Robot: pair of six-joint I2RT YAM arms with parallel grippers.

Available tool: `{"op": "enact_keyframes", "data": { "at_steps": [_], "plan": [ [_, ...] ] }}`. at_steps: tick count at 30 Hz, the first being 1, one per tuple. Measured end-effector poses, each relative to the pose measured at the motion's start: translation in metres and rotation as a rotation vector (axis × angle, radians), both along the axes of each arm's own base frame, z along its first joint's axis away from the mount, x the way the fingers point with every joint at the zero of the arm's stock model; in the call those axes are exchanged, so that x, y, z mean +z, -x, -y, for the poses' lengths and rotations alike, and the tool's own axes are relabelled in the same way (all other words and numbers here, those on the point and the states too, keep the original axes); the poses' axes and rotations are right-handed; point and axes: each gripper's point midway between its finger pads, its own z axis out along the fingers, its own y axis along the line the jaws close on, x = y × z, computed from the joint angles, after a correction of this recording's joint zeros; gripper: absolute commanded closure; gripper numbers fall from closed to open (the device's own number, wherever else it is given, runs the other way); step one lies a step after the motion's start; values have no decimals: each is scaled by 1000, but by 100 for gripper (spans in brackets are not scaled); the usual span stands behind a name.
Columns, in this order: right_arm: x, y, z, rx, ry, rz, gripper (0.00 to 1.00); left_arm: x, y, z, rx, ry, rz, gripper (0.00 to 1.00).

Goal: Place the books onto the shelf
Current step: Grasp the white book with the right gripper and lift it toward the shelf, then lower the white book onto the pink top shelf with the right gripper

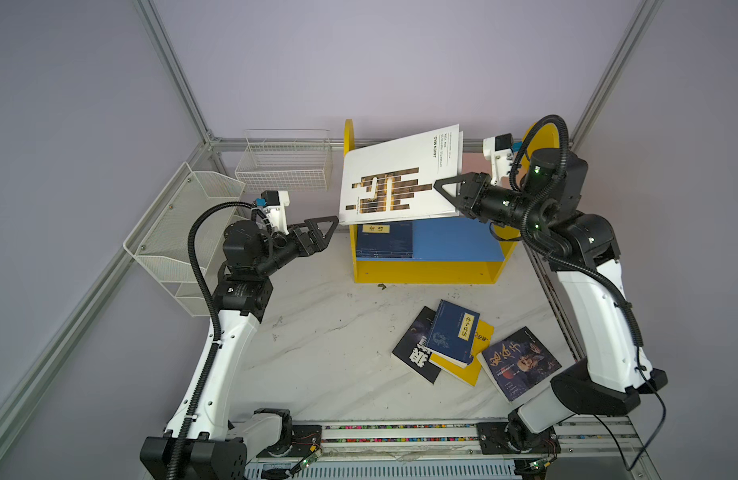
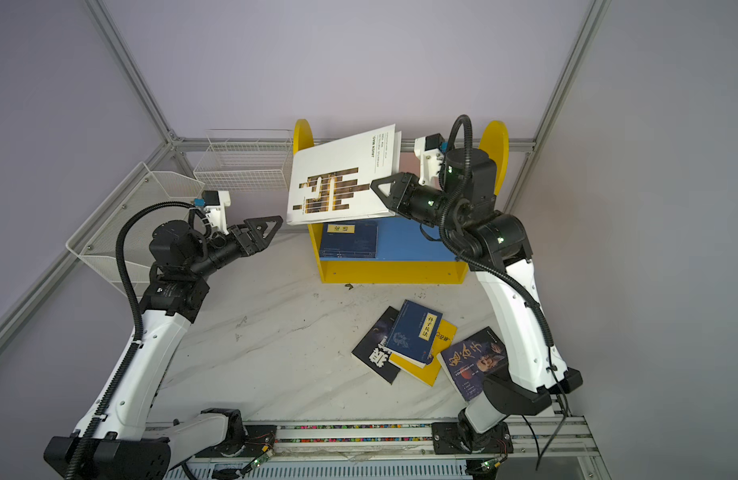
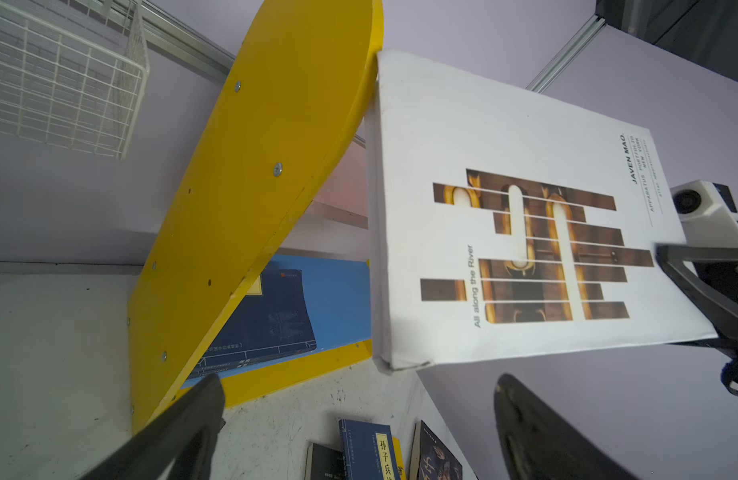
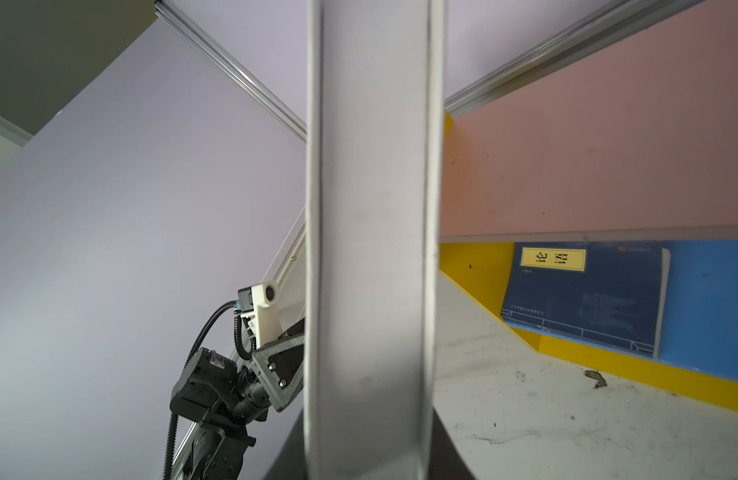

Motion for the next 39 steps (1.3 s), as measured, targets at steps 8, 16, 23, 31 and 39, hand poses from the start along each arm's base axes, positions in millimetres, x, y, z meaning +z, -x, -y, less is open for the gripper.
{"op": "enact_keyframes", "data": {
  "at_steps": [8, 16, 23, 31, 39],
  "plan": [
    [-13, -81, 75, -77, -61, -29, 100, 11, 11, -10, 60, -22, 42, 0],
    [-26, -121, 53, 92, -225, -99, 100, 16, 16, -18, 113, -28, 71, 0],
    [-18, -140, 60, 144, -358, -135, 98, 7, 7, -22, 138, -27, 65, 0],
    [-31, -155, 55, 177, -381, -201, 95, 4, -3, -23, 146, -26, 63, 0],
    [-42, -151, 41, 206, -376, -269, 94, -2, -9, -23, 149, -13, 47, 0]
  ]
}}
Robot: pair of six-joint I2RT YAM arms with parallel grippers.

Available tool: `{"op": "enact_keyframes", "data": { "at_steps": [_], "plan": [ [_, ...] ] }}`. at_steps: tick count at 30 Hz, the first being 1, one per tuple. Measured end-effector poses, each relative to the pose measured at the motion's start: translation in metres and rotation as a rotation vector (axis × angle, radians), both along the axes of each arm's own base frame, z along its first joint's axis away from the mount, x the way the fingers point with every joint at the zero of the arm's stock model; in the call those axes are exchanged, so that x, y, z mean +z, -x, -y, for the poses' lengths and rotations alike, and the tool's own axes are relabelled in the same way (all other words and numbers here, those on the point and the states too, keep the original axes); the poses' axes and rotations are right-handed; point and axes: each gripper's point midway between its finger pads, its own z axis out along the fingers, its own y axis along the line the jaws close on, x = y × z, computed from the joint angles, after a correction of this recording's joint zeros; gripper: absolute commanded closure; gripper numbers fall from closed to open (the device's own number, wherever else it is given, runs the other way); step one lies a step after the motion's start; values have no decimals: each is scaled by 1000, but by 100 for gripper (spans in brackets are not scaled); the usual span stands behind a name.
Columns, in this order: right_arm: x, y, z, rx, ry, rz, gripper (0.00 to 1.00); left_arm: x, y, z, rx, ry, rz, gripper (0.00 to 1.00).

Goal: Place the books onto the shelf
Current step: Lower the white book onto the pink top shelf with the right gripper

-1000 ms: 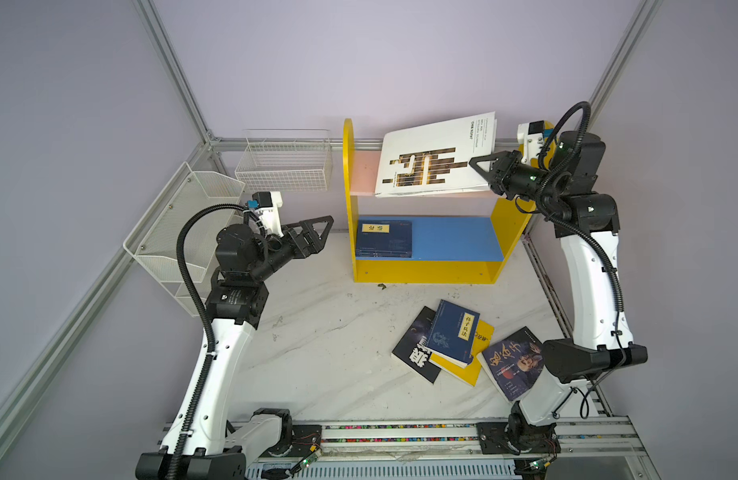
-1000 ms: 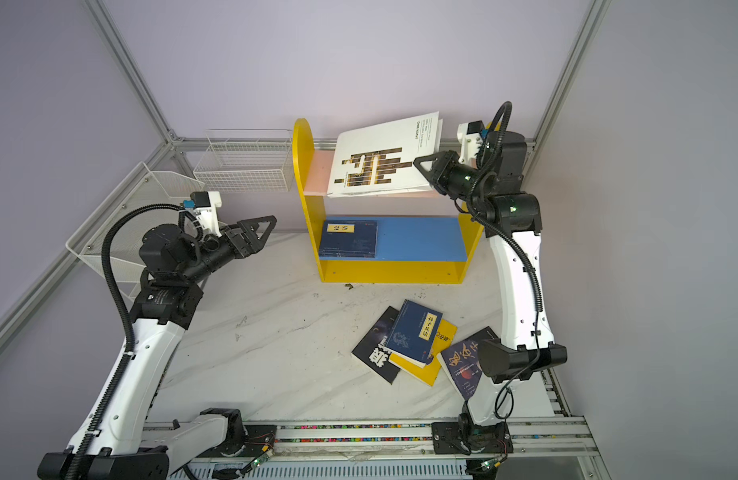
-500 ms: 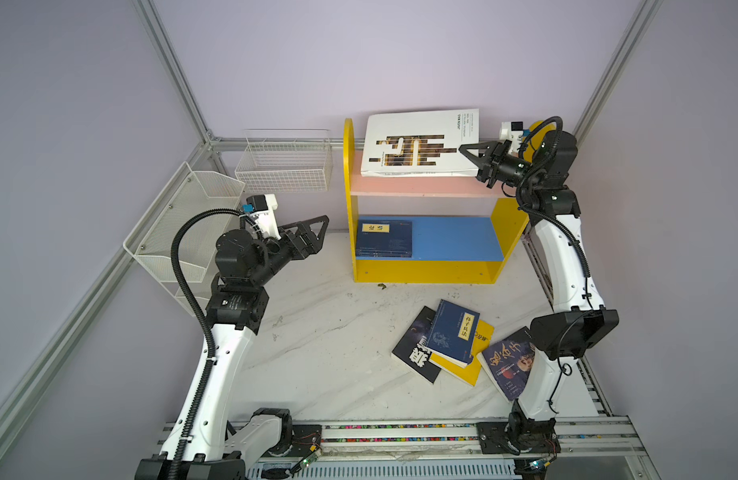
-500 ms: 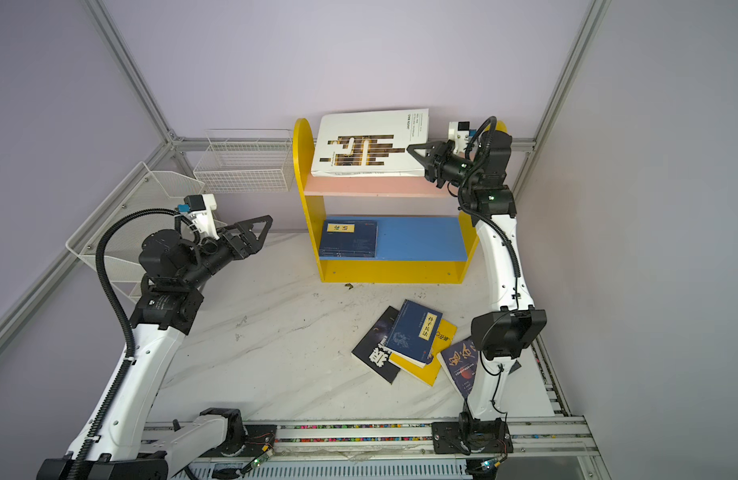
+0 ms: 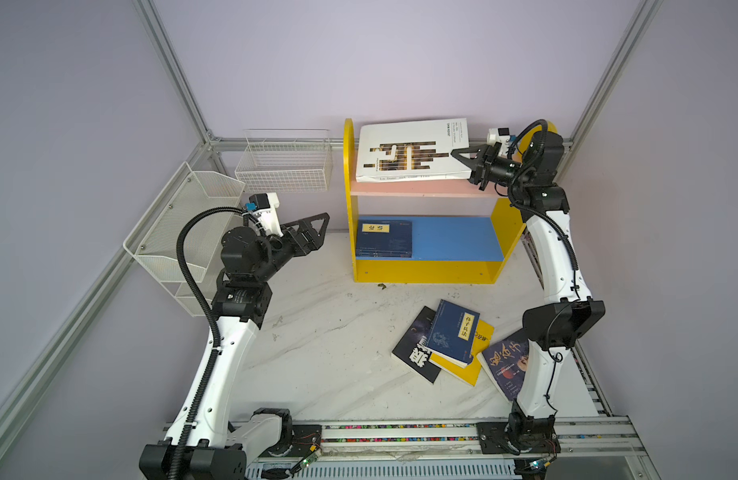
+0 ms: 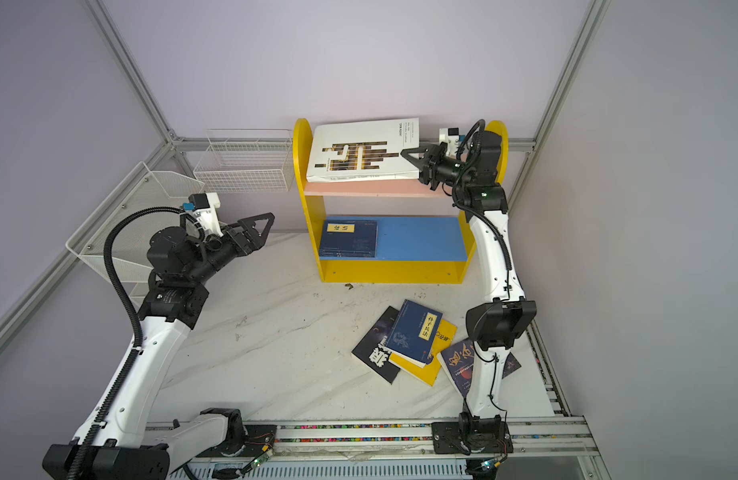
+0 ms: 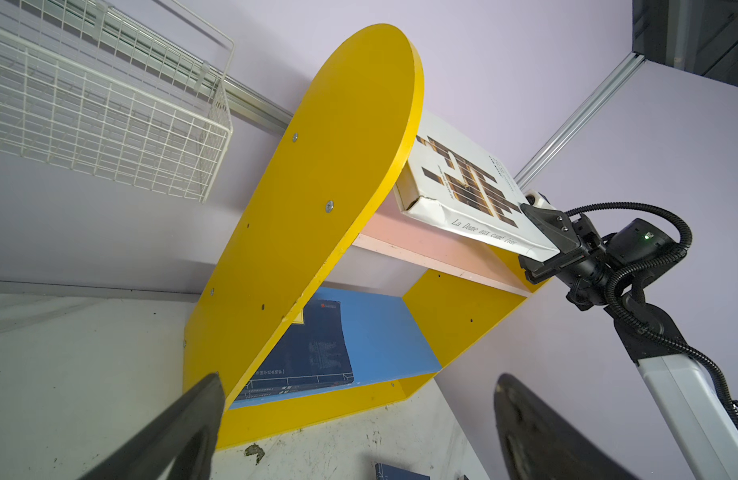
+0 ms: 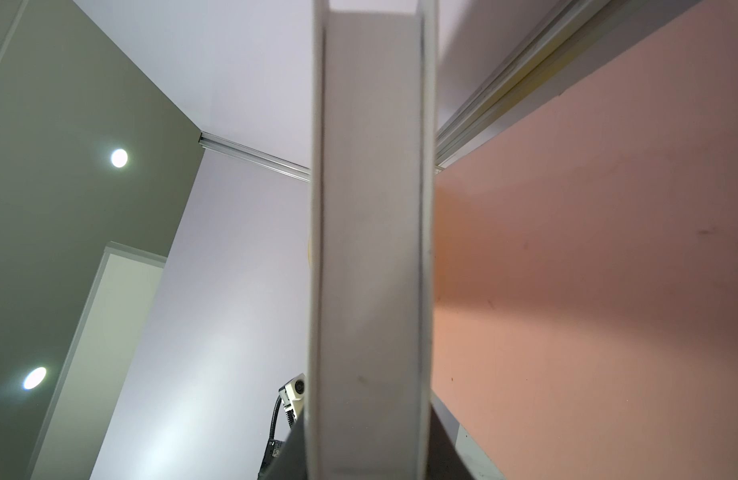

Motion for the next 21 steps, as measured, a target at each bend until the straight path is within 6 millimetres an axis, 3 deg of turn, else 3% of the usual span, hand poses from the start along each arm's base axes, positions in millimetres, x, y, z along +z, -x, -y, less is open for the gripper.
{"op": "enact_keyframes", "data": {
  "at_steps": [4, 12, 21],
  "plan": [
    [-9, -3, -16, 24, 3, -21, 94, -4, -2, -1, 3, 7, -11, 0],
    [-29, -19, -14, -13, 11, -89, 90, -17, -1, -2, 8, 6, -39, 0],
    [-37, -20, -14, -44, 47, -105, 56, -14, 6, -3, 11, 6, -28, 0]
  ]
}}
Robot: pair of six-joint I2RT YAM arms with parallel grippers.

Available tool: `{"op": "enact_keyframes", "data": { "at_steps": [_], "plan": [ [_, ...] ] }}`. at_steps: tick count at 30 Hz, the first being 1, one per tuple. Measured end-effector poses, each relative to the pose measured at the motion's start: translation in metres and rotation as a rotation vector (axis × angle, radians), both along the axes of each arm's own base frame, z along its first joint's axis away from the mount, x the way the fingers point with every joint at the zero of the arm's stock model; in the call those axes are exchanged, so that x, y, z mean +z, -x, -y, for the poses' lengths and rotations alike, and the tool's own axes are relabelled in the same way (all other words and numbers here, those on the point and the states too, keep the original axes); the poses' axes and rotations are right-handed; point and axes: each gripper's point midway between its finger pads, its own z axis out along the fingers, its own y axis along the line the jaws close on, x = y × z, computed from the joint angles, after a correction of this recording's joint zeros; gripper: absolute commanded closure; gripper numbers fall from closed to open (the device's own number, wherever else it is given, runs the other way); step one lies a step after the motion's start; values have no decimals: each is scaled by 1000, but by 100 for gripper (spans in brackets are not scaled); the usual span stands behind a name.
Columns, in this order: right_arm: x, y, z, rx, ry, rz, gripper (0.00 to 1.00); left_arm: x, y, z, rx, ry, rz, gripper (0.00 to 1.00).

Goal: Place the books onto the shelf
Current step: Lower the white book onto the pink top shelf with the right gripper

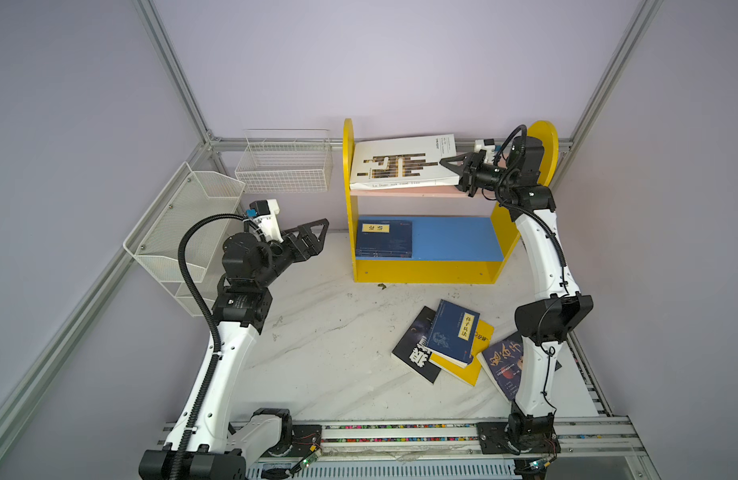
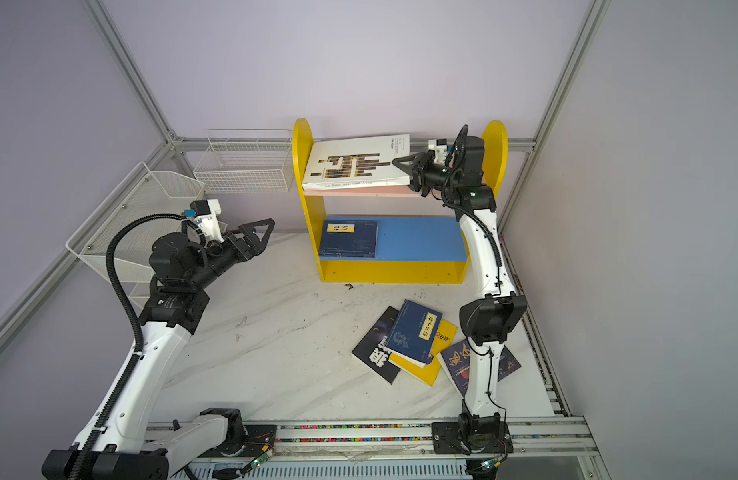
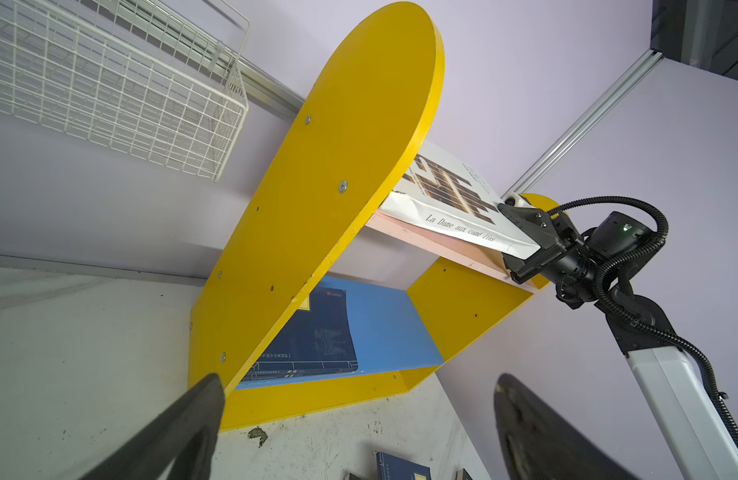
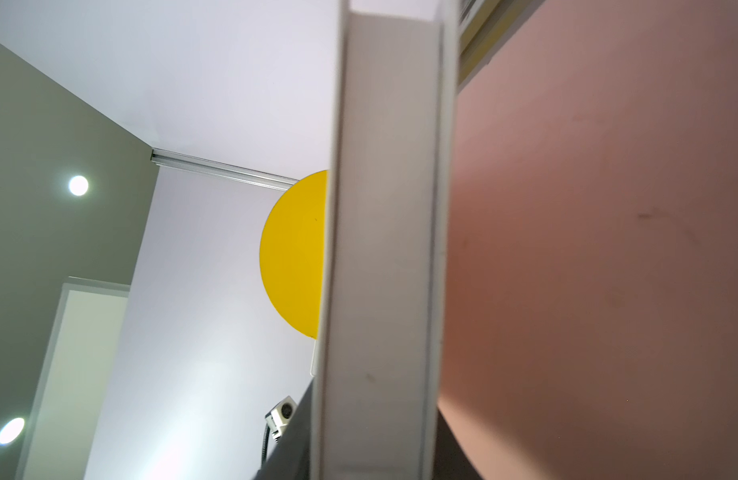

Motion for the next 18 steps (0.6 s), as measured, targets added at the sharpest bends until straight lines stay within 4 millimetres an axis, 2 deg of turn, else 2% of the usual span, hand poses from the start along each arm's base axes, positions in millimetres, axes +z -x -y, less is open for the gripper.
{"op": "enact_keyframes", "data": {
  "at_steps": [7, 9, 15, 18],
  "plan": [
    [-3, 2, -1, -25, 59, 38, 42, 0, 0, 0, -1, 0, -2, 0],
    [-2, 2, 1, -39, 76, 49, 34, 0, 0, 0, -2, 0, -2, 0],
    [4, 3, 7, -111, 142, 103, 23, -3, 0, 1, -5, -2, -13, 0],
    [6, 1, 17, -184, 194, 127, 21, -8, 0, 1, -5, -4, -33, 0]
  ]
}}
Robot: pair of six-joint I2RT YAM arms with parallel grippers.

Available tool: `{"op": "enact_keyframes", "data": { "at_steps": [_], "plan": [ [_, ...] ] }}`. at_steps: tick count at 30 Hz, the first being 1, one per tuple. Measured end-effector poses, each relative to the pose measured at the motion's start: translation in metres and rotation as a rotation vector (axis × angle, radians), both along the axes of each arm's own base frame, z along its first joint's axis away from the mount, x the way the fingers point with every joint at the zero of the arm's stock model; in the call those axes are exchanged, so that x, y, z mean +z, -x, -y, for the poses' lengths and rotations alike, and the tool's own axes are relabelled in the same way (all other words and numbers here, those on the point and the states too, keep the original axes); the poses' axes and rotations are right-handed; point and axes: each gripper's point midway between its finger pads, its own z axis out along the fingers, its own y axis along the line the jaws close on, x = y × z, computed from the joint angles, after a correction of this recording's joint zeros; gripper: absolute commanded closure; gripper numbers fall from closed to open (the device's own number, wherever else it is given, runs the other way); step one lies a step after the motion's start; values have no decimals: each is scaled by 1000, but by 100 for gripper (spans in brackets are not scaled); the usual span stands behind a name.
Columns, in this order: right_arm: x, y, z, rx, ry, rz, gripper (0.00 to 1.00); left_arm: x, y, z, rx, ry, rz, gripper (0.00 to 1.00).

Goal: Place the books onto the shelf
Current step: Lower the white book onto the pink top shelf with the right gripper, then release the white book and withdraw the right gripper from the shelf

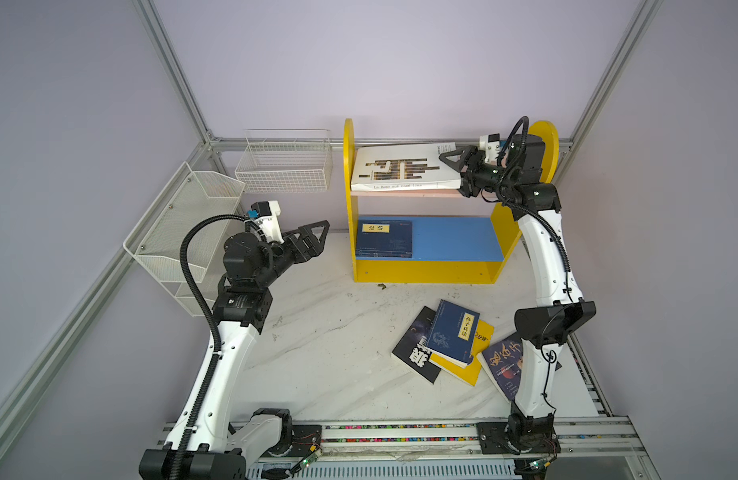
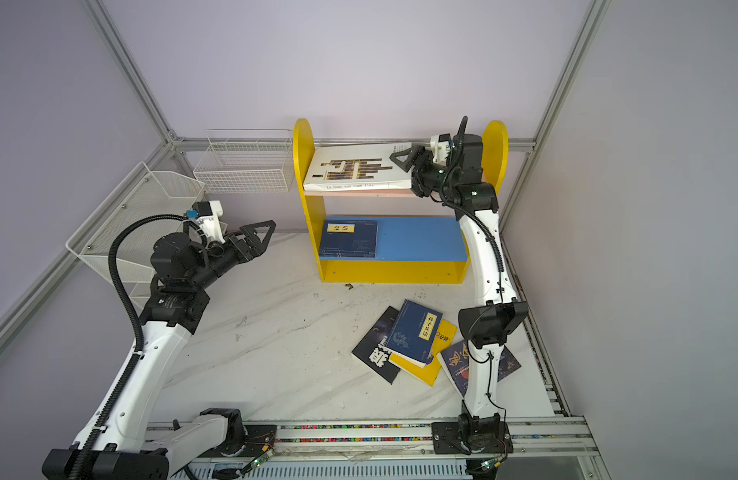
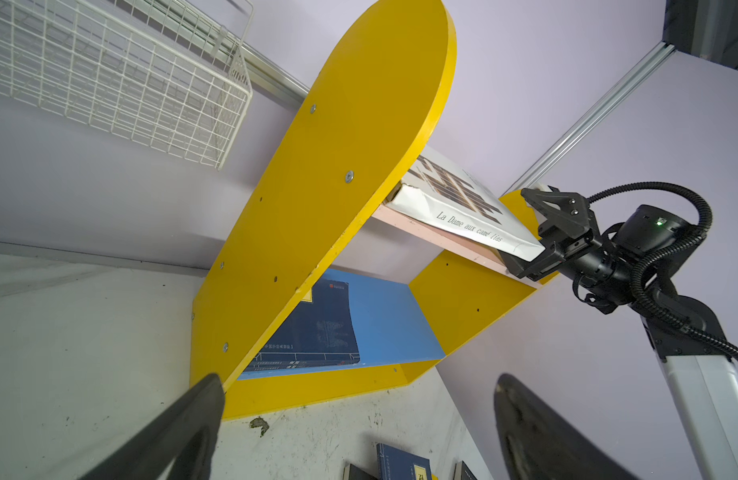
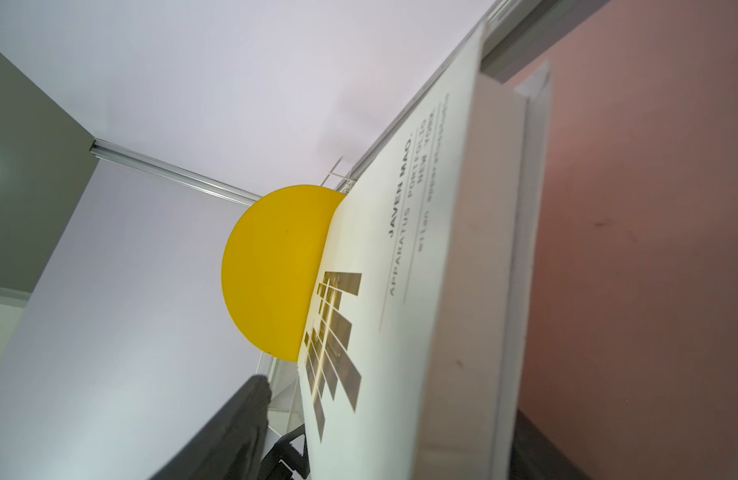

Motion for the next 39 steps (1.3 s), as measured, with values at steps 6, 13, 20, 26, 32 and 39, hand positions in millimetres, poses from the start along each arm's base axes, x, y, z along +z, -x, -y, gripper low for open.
{"op": "enact_keyframes", "data": {
  "at_steps": [6, 13, 20, 26, 32, 39],
  "plan": [
    [-3, -8, 31, -196, 132, 32, 20, -7, 0, 0, -1, -16, -25, 0],
    [-7, -10, 45, -289, 240, 76, 23, -15, -1, 1, -6, -31, -45, 1],
    [-6, -1, 7, -215, 298, 142, 30, -20, -1, 1, -6, -35, -64, 0],
    [-6, 0, -8, -200, 315, 170, 33, -21, -1, 1, -6, -35, -69, 0],
    [-7, -6, -11, -238, 320, 188, 26, -19, 2, 0, -5, -35, -65, 0],
    [-1, -8, -10, -302, 356, 225, 19, -8, 12, -1, 3, -35, -34, 0]
  ]
}}
